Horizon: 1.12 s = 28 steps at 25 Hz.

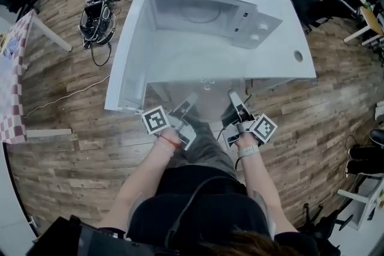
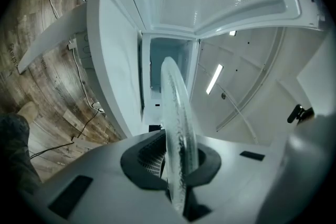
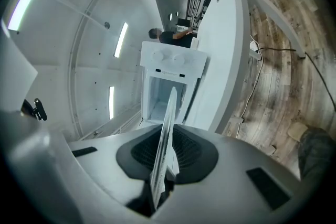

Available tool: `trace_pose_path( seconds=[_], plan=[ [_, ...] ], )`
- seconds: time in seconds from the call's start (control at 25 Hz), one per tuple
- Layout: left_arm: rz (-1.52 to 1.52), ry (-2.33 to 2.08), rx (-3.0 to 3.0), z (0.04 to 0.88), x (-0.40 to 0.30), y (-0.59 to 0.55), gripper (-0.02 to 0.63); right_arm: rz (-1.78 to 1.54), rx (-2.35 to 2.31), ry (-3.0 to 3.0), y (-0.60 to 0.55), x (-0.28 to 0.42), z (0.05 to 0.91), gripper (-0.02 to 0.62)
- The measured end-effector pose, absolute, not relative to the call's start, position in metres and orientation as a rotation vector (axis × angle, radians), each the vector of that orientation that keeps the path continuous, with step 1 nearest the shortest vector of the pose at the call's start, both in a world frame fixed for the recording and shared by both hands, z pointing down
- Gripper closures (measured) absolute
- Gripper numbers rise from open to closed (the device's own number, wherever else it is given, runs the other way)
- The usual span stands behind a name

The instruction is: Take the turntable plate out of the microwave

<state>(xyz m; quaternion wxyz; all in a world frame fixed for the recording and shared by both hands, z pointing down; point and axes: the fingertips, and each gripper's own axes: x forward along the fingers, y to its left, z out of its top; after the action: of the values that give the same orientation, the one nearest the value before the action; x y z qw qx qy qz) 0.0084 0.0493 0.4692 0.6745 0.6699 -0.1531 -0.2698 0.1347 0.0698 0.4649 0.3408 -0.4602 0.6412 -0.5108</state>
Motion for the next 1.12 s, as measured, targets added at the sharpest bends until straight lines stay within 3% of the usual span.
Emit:
trace_pose_path(
  seconds=[1.12],
  plan=[
    [-0.618,-0.387,1.517,0.481,-0.02,0.106,0.574,-1.383,-1.138,1.703,0.123,0.105,0.48,0.543]
  ],
)
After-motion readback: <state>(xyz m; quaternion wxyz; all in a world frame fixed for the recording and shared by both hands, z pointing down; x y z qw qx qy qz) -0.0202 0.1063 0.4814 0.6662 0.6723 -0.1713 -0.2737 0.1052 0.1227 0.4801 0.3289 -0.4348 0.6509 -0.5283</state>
